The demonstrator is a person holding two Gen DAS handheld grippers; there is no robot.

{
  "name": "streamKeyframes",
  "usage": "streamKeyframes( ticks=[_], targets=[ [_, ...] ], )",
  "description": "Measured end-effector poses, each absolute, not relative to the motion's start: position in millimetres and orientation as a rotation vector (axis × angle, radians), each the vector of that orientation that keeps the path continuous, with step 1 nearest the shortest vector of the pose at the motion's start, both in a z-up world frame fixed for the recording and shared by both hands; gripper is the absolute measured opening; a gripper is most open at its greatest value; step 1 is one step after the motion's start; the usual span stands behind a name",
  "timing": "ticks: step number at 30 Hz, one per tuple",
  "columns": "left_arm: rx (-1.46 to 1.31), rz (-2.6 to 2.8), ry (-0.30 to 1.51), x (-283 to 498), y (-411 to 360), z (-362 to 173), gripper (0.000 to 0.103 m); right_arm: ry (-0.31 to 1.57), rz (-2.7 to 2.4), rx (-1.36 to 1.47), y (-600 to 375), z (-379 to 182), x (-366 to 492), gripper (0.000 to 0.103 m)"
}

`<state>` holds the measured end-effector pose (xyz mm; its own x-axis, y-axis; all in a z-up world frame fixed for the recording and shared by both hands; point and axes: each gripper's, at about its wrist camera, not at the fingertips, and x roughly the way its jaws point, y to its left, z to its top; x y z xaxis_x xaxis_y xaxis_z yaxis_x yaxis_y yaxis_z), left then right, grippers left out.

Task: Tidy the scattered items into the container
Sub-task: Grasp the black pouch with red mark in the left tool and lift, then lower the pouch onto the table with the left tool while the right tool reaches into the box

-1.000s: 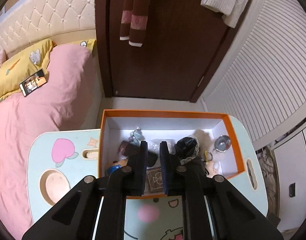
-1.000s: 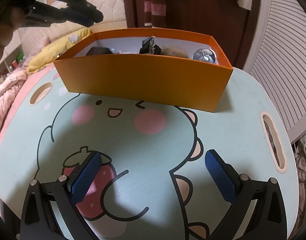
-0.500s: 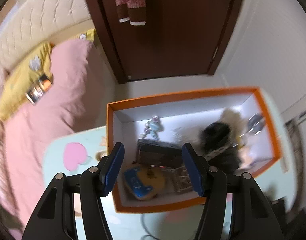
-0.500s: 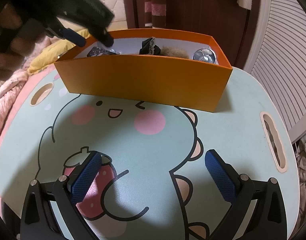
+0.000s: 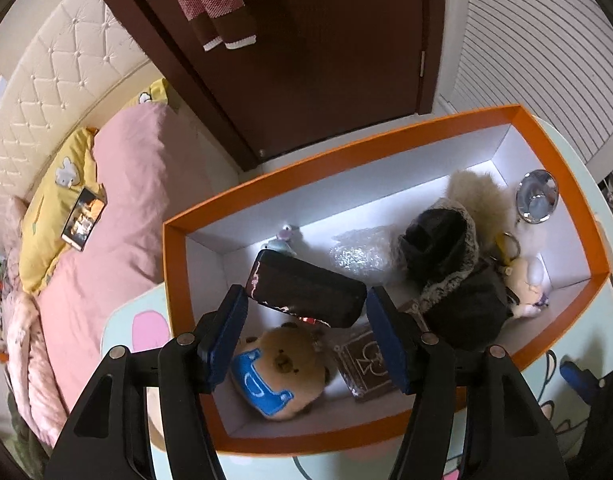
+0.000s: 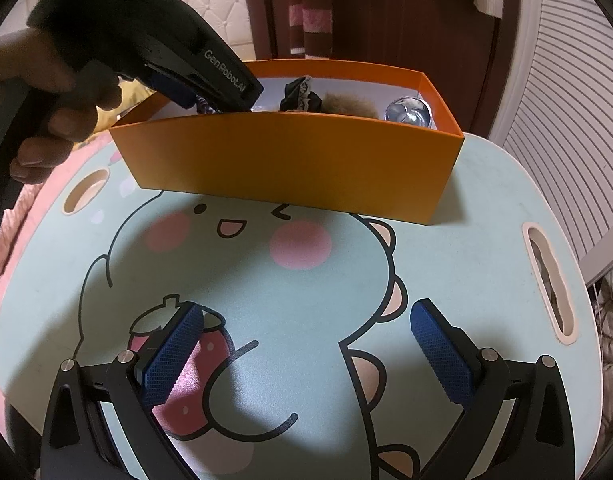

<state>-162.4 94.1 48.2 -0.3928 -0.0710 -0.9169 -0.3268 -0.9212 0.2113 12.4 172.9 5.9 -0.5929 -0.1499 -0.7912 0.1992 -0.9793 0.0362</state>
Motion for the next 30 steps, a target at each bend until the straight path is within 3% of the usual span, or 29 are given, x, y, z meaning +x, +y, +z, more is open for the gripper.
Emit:
streamKeyframes(
  ticks=[8,14,23,30],
  targets=[
    [-1.639,2.441,0.531,-166,90,34,0.062,0.074,-2.639,1.302,182,8,11,0.103],
    [-1.547,2.487,0.401,-160,81,47,0.062,0.075,-2.64,1.304,181,9,11,0.103],
    [-1.315,2.57,0.06,-107,38,115,0.062,0.091,-2.642,1.31,180,9,11,0.103],
    [-1.263,2.611,-0.157,-25,-16,114,0.062,0.111,-2.646,1.319,184,6,10,0.103]
  ],
)
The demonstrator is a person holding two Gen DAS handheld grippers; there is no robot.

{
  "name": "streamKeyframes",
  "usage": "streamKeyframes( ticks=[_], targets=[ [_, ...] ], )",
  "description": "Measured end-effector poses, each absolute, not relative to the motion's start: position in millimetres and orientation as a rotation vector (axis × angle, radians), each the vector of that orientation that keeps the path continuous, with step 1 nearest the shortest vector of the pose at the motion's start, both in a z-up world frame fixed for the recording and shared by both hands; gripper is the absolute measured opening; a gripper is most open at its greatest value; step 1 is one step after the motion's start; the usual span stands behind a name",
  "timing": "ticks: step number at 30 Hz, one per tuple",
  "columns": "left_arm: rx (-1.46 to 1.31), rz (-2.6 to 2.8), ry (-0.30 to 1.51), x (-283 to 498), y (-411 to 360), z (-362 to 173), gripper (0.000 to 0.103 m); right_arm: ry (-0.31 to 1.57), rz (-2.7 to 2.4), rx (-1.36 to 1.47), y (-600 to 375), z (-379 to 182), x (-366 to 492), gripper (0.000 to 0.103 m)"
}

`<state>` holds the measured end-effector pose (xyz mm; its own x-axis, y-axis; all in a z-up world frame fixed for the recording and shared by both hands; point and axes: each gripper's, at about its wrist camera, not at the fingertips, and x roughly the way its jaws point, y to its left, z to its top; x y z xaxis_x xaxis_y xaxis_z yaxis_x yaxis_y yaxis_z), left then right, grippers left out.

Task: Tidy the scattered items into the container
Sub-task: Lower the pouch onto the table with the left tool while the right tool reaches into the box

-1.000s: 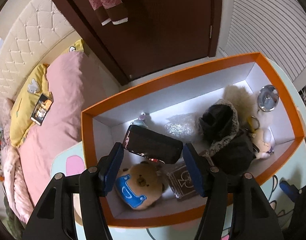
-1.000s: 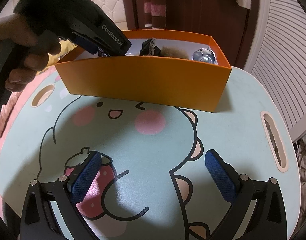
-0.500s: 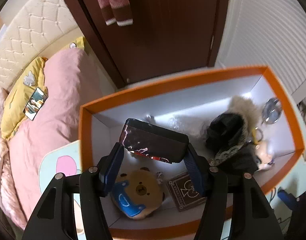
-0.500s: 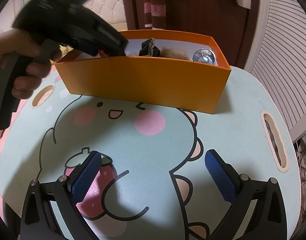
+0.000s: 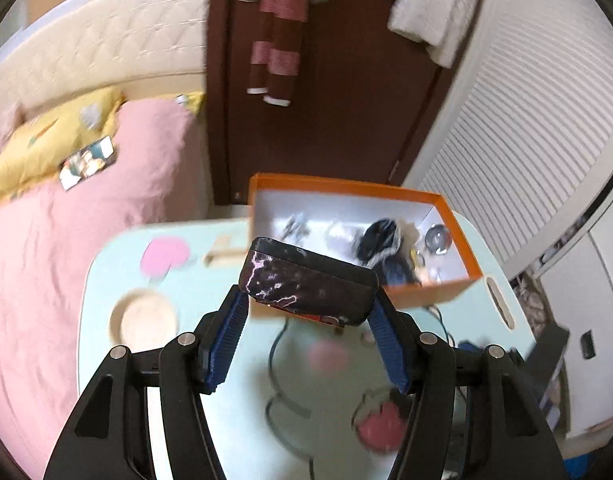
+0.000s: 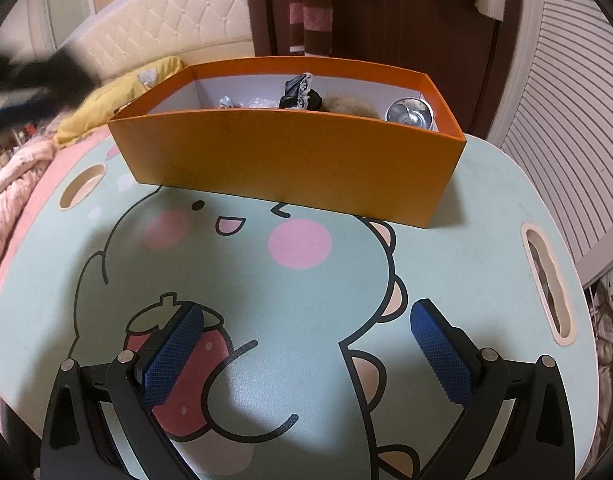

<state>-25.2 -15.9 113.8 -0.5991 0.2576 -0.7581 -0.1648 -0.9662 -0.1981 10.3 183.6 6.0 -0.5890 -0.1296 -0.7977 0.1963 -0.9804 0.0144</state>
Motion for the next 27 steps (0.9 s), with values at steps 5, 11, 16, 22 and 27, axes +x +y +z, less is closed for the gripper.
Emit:
streamKeyframes(
  ticks=[5,11,16,22,27],
  targets=[
    [-1.329,2.606,-0.247,1,-31,81,0.062,0.118,-2.64,1.331,183,8,11,0.103],
    [-1.389,2.548,-0.269,0,-21,45,0.062,0.121,-2.631,1.337,184,11,6,0.1],
    [-1.352,2.534,-0.311,-2,-22,38,0.062,0.127,-2.597,1.29,190,31,7,0.072],
    [-1.318,2.546,-0.409,-2,-26,30,0.063,0.016,-2.477,1.206,187,79,-10,0.057],
    [-1.204,2.597,-0.361,8,-18,36,0.074,0.023,-2.541,1.16,180,106,-57,0.057]
  ],
)
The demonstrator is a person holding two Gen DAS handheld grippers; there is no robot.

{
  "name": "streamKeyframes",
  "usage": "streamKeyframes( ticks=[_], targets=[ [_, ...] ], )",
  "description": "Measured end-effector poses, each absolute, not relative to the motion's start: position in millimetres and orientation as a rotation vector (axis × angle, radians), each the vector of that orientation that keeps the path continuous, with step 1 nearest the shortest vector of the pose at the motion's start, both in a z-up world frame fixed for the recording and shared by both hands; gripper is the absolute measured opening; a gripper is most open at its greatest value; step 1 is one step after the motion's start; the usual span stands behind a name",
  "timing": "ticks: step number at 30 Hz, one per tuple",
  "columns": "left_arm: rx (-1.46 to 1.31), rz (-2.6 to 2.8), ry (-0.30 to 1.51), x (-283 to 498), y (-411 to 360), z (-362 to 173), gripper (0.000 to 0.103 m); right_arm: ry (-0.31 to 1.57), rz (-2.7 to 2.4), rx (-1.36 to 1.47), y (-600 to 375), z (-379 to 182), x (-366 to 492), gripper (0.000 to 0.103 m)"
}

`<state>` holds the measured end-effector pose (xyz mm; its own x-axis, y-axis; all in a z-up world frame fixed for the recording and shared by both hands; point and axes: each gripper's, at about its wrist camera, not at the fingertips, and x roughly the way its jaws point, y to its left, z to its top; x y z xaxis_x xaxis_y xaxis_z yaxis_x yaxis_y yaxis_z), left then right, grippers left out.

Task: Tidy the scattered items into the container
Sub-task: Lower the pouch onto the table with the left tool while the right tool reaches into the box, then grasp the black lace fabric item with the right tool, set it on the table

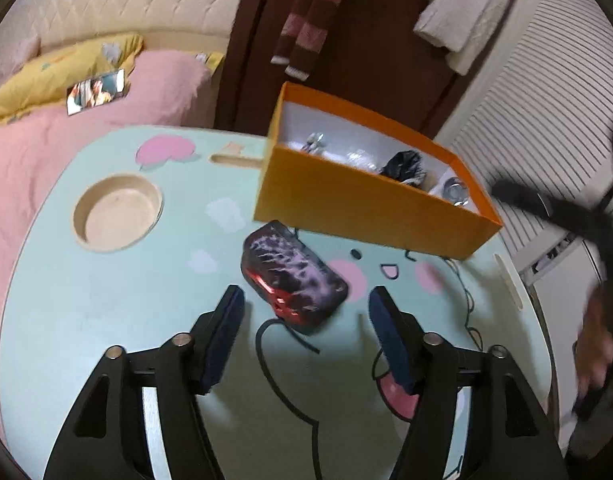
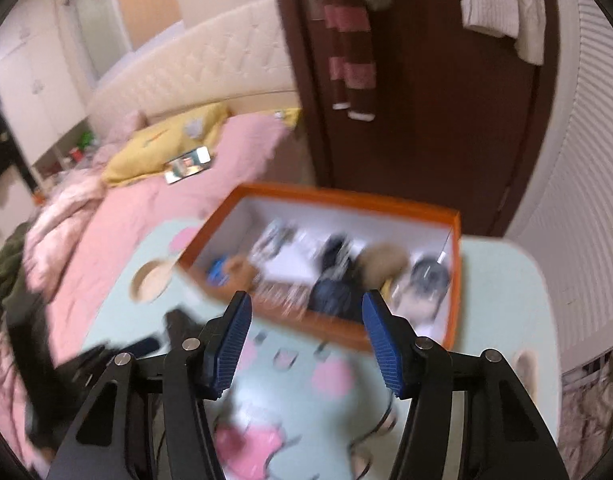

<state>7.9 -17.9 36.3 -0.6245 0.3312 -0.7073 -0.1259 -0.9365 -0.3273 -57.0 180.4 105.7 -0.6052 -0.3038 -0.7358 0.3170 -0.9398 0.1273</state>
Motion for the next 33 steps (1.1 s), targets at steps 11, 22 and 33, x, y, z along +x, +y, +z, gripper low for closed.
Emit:
streamKeyframes(
  ticks=[11,22,33],
  targets=[
    [-1.076,2.665,-0.457,15,-30,34,0.075,0.036,-2.429,1.413,161,59,-135,0.04],
    [-1.112,2.63,-0.651,12,-57,18,0.075,0.003,-2.486,1.33,170,68,-131,0.014],
    [-1.089,2.636,-0.699,14,-64,17,0.075,-0.129,-2.506,1.074,170,140,-77,0.013]
  ],
)
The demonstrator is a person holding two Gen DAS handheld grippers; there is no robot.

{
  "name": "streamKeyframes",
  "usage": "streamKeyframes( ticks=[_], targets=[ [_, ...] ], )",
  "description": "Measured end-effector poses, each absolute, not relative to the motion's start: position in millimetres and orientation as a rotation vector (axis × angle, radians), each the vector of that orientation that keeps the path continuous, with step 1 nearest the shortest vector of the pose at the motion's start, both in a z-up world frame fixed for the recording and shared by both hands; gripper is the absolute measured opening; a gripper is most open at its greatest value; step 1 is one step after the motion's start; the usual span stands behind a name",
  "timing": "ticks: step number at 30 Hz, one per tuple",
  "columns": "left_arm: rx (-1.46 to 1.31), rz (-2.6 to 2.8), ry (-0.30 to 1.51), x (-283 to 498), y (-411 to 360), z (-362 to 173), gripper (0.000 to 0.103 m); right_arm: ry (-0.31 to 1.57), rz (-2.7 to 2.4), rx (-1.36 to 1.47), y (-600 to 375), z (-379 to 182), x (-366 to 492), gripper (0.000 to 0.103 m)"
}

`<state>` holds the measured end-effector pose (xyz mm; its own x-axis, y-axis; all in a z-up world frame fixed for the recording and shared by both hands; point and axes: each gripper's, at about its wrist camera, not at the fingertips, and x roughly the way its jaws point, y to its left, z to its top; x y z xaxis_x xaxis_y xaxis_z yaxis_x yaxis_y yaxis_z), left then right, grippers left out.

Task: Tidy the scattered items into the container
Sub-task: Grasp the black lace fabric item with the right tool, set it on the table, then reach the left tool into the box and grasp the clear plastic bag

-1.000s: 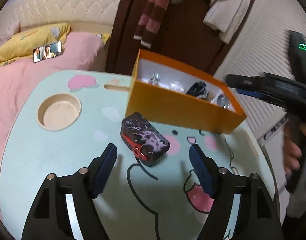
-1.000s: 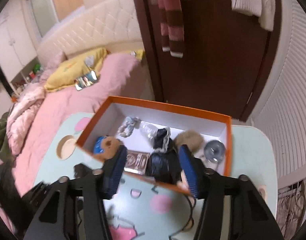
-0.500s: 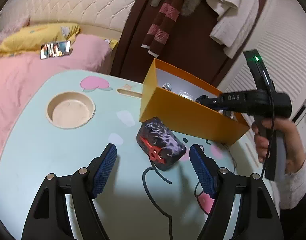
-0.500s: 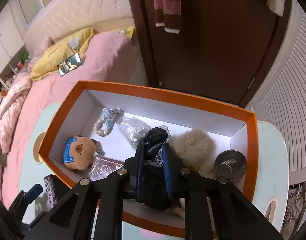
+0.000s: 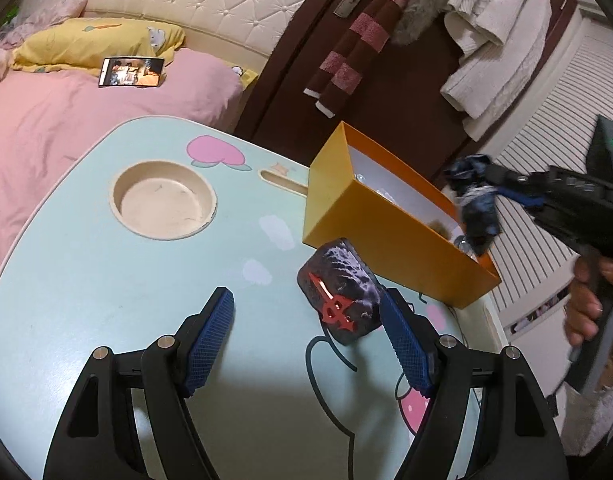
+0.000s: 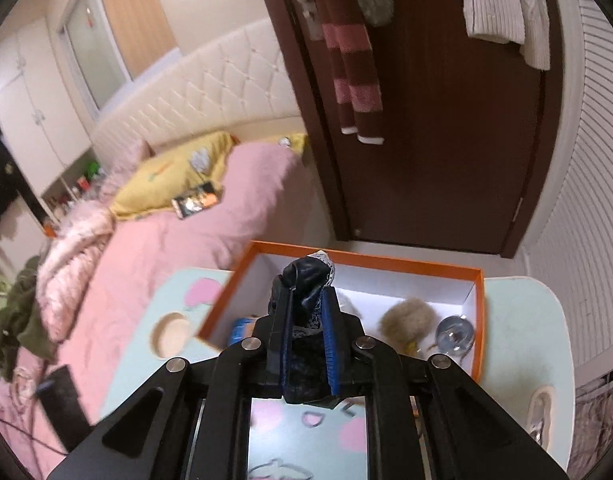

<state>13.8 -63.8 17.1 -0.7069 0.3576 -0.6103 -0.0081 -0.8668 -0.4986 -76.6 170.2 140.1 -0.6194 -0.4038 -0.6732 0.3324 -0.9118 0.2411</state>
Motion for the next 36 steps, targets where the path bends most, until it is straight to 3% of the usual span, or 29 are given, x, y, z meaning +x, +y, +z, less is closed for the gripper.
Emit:
streamKeyframes(
  ticks=[6,15,17,19,21,22,27,36],
  targets=[
    [-1.085,2.648,-0.708,15,-67,17,0.075,-0.164,-2.402,1.136,159,141,-45,0.013],
    [-1.039,2.667,-0.722,17,-71,20,0.075,-0.153,-2.312,1.376,146,66,-28,0.014],
    [-1.031,2.659,-0.725,16,-70,20,0.075,-0.182,-2.314,1.381,150,54,-30,0.017],
    [-1.044,2.651,-0.732,14,-71,18,0.075,-0.173,-2.34,1.362,155,48,-29,0.028],
    [-1.041,2.653,-0.748,14,-71,18,0.075,-0.163,-2.375,1.328,163,48,-28,0.045],
    [-1.035,2.655,-0.761,15,-73,18,0.075,-0.167,-2.387,1.314,168,49,-26,0.048],
    [-1.086,2.642,-0.785,11,-75,13,0.075,-0.24,-2.442,1.26,199,58,-16,0.057],
    [-1.053,2.701,-0.629,11,-62,36,0.075,0.033,-2.557,1.258,210,34,4,0.057]
  ],
)
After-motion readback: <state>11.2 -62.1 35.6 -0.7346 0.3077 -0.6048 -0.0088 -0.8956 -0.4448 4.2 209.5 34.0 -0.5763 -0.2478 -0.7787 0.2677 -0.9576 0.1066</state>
